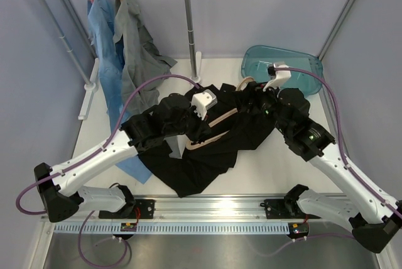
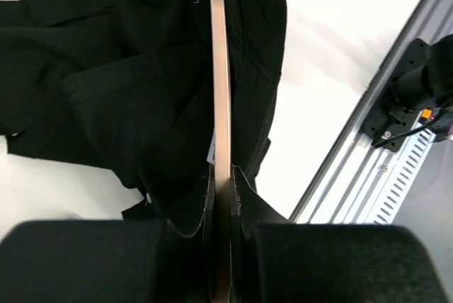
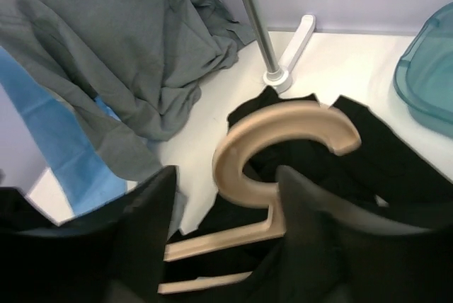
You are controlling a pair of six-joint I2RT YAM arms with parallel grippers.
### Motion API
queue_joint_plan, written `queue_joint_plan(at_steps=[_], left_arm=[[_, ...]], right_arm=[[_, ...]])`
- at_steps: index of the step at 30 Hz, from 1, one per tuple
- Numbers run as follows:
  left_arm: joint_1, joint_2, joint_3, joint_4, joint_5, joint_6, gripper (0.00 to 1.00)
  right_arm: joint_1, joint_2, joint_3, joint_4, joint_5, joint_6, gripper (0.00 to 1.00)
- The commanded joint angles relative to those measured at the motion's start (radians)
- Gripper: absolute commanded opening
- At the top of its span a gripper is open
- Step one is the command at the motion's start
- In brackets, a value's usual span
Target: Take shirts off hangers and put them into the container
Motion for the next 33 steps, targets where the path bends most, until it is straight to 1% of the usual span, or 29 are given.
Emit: queue_joint_plan(at_steps=[1,2,3,5,6,10,14,15,19,24,29,32,33], left_arm=[[0.006,-0.036,0.007,0.039,-0.044,0.017,0.0],[0.006,-0.039,0.001,0.039,-0.052,0.015,0.0],[0.006,-0.042,-0.004,0.039,-0.059,0.014,0.0],[0.006,-0.052,-0.021,0.042,-0.079,0.011,0.0],[0.006,-0.055,-0.025,0.041,-0.085,0.006,0.0],[0.006,-0.074,-0.041,0.041,-0.101,-0.005,0.0],[0.006,-0.089,-0.047,0.044,-0.104,-0.011,0.0],[0.006,-0.091,-0.047,0.044,-0.105,-0.011,0.0],[0.006,-0.097,-0.05,0.042,-0.107,-0.011,0.0],[0.006,-0.095,-0.048,0.044,-0.104,-0.014,0.0],[0.006,-0.105,-0.056,0.044,-0.099,-0.019,0.0],[0.006,-0.117,-0.06,0.042,-0.099,-0.019,0.0],[0.006,-0.123,-0.06,0.041,-0.102,-0.019,0.0]], right_arm=[[0.001,-0.087,0.038,-0.048,0.007,0.023,0.74],[-0.001,-0.117,0.041,-0.071,0.024,0.03,0.8],[-0.001,-0.133,0.039,-0.093,0.057,0.034,0.92],[-0.001,-0.186,0.029,-0.145,0.091,0.048,0.98],[0.001,-0.203,0.021,-0.168,0.103,0.056,0.99],[0.001,-0.265,-0.034,-0.225,0.149,0.12,0.99],[-0.001,-0.244,-0.102,-0.248,0.16,0.186,0.98],[0.001,-0.237,-0.117,-0.231,0.154,0.218,0.98],[-0.001,-0.181,-0.195,-0.145,0.127,0.28,0.91],[0.001,-0.086,-0.211,-0.049,0.087,0.3,0.83],[-0.001,0.006,-0.188,-0.006,0.054,0.323,0.75],[0.001,0.046,-0.182,0.011,0.068,0.332,0.63],[-0.001,0.053,-0.182,0.019,0.074,0.332,0.52]])
